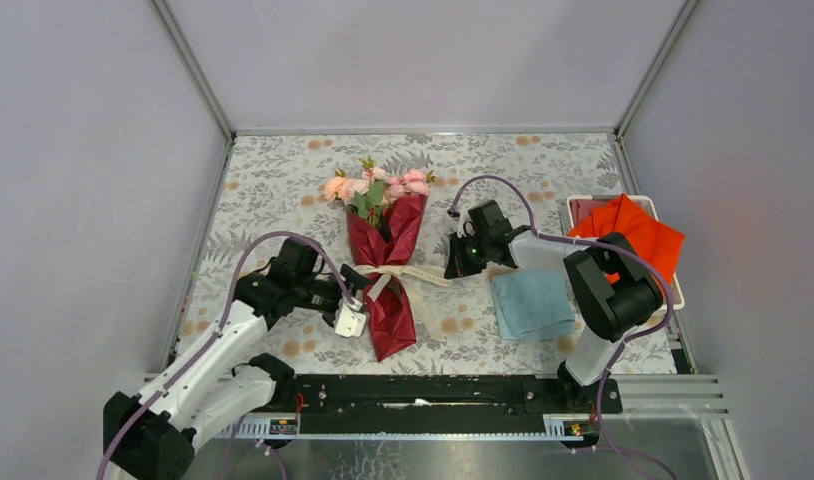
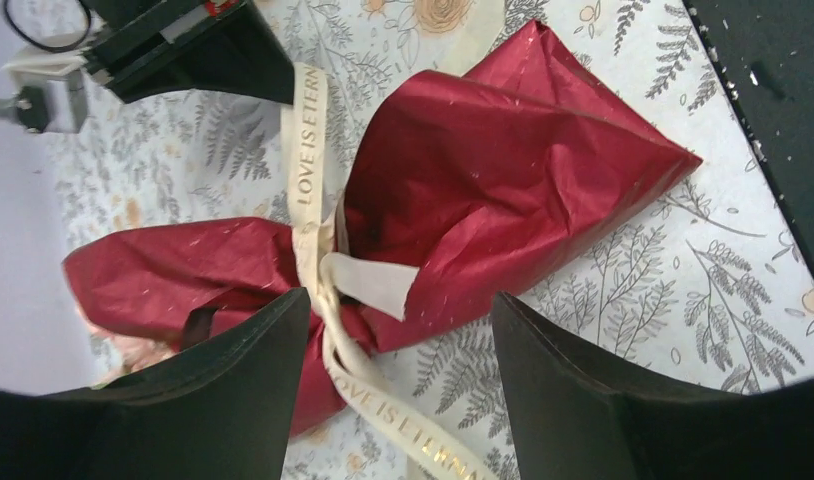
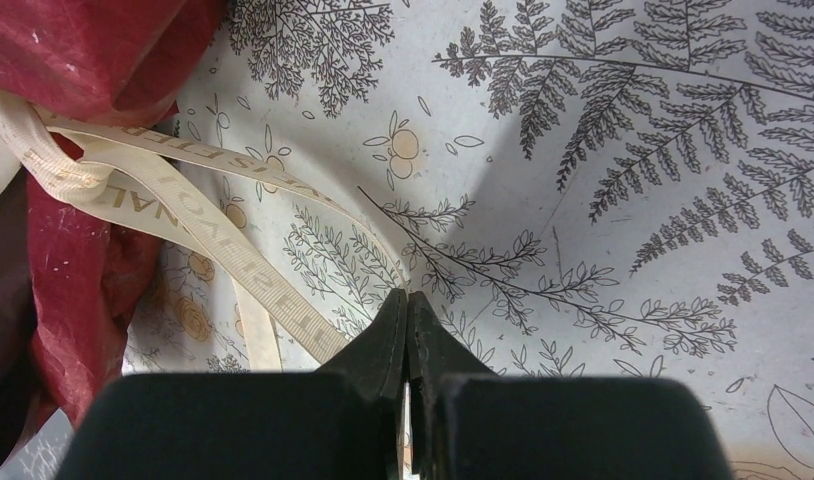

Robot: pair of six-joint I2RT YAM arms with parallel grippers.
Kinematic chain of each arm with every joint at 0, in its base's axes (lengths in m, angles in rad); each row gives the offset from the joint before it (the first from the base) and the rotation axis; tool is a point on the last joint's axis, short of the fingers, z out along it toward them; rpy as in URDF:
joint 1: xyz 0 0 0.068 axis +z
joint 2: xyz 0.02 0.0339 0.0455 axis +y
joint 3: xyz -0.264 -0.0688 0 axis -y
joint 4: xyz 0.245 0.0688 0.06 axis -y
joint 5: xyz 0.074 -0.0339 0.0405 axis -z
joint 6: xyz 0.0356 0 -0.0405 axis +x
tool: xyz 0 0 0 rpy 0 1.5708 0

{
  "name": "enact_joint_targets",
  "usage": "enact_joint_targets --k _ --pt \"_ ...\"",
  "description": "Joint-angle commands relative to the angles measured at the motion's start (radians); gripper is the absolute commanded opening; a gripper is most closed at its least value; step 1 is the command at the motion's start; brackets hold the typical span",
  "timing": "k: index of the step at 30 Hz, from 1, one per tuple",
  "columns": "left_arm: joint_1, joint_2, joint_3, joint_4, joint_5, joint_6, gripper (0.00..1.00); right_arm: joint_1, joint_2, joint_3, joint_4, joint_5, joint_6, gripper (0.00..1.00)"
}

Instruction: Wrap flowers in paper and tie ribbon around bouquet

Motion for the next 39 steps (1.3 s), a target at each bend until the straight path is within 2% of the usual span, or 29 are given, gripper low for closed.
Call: enact_joint_targets --k 1,4,5,8,12,16,20,21,22,23,25,26,28,30,33,37,39 --pt "-0.066 0.046 -0.040 0.176 -0.066 -0.157 0.73 0.009 -0.017 0.031 0.012 -0.007 -0.011 0.00" --pt "-0.085 0.083 -0.074 0.252 -0.110 -0.155 0.71 0.009 -0.020 0.028 0.018 -0.007 -0.011 0.00" --pt "-0.093 0.091 -0.080 0.297 -0.132 -0.186 0.67 0.009 -0.018 0.029 0.019 -0.009 -0.010 0.00" --pt "-0.112 0.103 -0.085 0.416 -0.169 -0.280 0.44 0.008 -0.019 0.029 0.020 -0.011 -0.010 0.00" --pt "-0.112 0.108 -0.109 0.432 -0.215 -0.273 0.32 0.008 -0.020 0.023 0.024 -0.006 -0.012 0.00" --pt "-0.114 0.100 -0.107 0.417 -0.216 -0.268 0.00 0.008 -0.009 0.032 0.016 -0.009 -0.017 0.00" --pt "-0.113 0.064 -0.042 0.229 -0.216 -0.198 0.00 0.008 -0.013 0.053 0.012 -0.016 -0.027 0.00" --pt "-0.112 0.053 -0.026 0.175 -0.234 -0.193 0.00 0.009 -0.013 0.062 0.007 -0.023 -0.039 0.03" --pt "-0.112 0.044 -0.013 0.127 -0.261 -0.192 0.00 0.008 -0.012 0.074 -0.004 -0.031 -0.055 0.13" --pt "-0.109 0.036 -0.003 0.081 -0.283 -0.191 0.00 0.009 -0.014 0.086 -0.022 -0.041 -0.086 0.29" --pt "-0.105 0.016 0.002 0.023 -0.301 -0.200 0.00 0.009 -0.032 0.111 -0.073 -0.050 -0.160 0.47" --pt "-0.105 0.002 -0.001 0.010 -0.300 -0.211 0.00 0.008 -0.050 0.109 -0.078 -0.065 -0.210 0.59" --pt "-0.105 -0.026 -0.011 0.008 -0.287 -0.235 0.00 0.009 -0.096 0.089 -0.048 -0.140 -0.297 0.71" --pt "-0.105 -0.056 -0.026 0.005 -0.285 -0.256 0.00 0.008 -0.133 0.053 0.018 -0.239 -0.383 0.76" --pt "-0.105 -0.081 -0.035 -0.033 -0.310 -0.258 0.00 0.009 -0.110 0.033 0.143 -0.276 -0.465 0.80" --pt "-0.104 -0.101 -0.049 -0.063 -0.349 -0.256 0.00 0.009 0.027 0.140 0.055 -0.298 -0.609 0.80" --pt "-0.104 -0.108 -0.060 -0.066 -0.361 -0.257 0.00 0.009 0.080 0.191 -0.003 -0.359 -0.643 0.80"
